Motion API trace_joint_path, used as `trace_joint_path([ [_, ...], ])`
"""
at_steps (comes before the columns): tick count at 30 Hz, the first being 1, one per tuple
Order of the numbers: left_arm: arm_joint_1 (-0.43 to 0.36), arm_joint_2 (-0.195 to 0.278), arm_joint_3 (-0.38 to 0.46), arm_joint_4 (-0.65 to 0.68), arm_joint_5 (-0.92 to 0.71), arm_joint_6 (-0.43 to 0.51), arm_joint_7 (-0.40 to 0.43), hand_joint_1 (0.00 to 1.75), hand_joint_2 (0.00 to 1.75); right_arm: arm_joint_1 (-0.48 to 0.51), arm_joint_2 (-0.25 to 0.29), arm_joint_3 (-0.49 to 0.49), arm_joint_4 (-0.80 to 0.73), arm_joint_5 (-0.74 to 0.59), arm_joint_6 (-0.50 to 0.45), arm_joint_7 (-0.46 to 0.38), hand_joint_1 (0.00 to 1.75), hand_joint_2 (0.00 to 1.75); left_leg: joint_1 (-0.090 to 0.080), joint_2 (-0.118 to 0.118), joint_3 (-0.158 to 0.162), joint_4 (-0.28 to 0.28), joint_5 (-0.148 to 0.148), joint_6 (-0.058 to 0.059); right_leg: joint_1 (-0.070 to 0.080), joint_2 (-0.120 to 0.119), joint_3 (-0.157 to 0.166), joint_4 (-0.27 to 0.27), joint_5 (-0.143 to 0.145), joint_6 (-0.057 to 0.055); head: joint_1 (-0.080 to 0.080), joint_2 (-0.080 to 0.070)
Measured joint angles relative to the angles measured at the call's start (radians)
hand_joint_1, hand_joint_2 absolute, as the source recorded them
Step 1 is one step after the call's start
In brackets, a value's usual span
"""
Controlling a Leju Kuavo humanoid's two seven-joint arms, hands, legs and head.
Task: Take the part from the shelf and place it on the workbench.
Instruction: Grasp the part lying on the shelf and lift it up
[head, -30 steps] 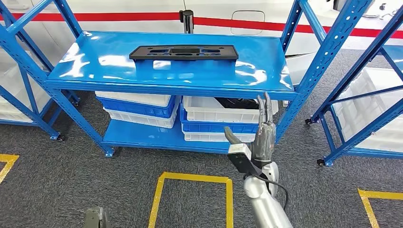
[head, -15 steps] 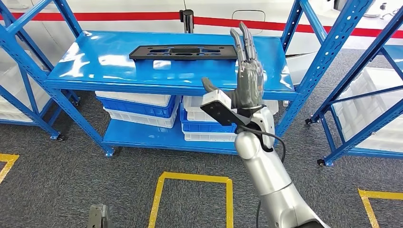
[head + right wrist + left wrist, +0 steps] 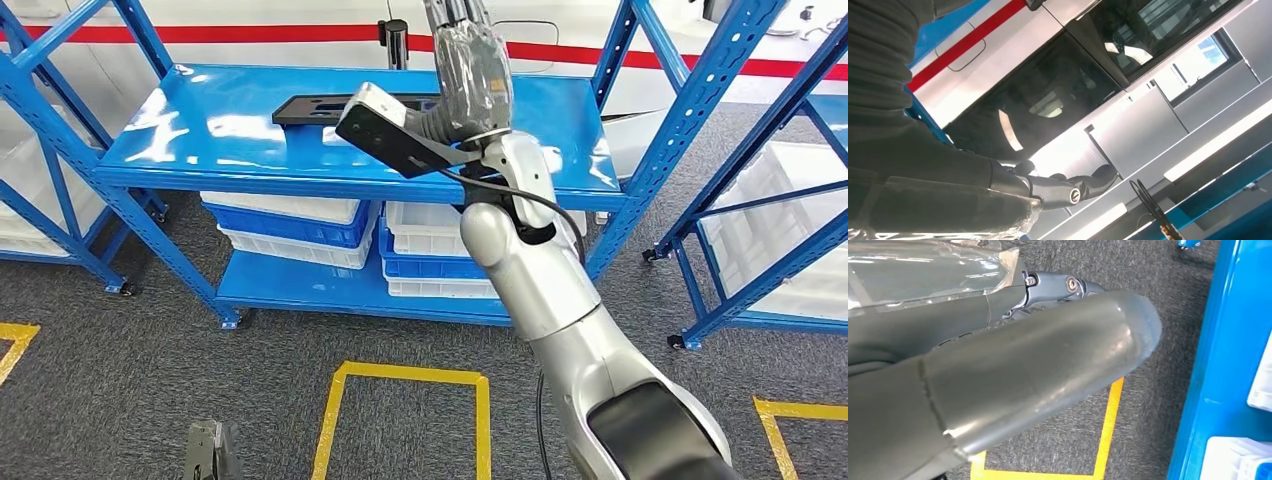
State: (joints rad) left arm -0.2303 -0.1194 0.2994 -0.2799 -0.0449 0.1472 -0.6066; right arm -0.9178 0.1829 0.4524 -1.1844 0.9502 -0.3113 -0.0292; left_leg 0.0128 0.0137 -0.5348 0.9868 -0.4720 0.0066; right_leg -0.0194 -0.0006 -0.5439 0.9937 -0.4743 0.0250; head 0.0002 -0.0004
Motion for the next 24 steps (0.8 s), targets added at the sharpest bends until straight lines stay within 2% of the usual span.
trace_joint_path([
  [4,0.000,0.000,0.012,0.000,0.001,-0.007,-0.035,0.00,0.00,0.000,0.000,0.001,0.017,-0.011,0.005,0.007,0.00,1.75,0.000,0.000,-0.002,0.000,0.000,0.000,0.000,0.000,0.000,0.000,0.000,0.000,0.000,0.000],
  [9,0.003,0.000,0.054,-0.014,0.021,-0.008,-0.084,0.00,0.00,0.026,-0.008,-0.025,0.019,-0.106,0.023,-0.016,0.00,1.75,0.000,0.000,-0.001,0.000,0.000,0.000,0.000,0.000,-0.001,0.000,0.000,0.000,0.000,0.000],
  [14,0.010,0.001,0.098,-0.049,0.051,0.004,-0.091,0.00,0.00,0.036,-0.019,-0.049,0.012,-0.180,0.052,-0.049,0.00,1.75,-0.001,0.000,-0.004,0.003,0.000,0.000,-0.005,0.000,-0.001,0.000,0.001,0.001,0.000,0.000],
  [24,0.020,0.004,0.121,-0.071,0.055,0.008,-0.092,0.00,0.00,0.033,-0.020,-0.054,0.019,-0.205,0.051,-0.067,0.00,1.75,-0.001,0.000,-0.005,0.005,-0.001,0.001,-0.006,0.000,-0.001,0.000,0.001,0.002,0.000,0.000],
])
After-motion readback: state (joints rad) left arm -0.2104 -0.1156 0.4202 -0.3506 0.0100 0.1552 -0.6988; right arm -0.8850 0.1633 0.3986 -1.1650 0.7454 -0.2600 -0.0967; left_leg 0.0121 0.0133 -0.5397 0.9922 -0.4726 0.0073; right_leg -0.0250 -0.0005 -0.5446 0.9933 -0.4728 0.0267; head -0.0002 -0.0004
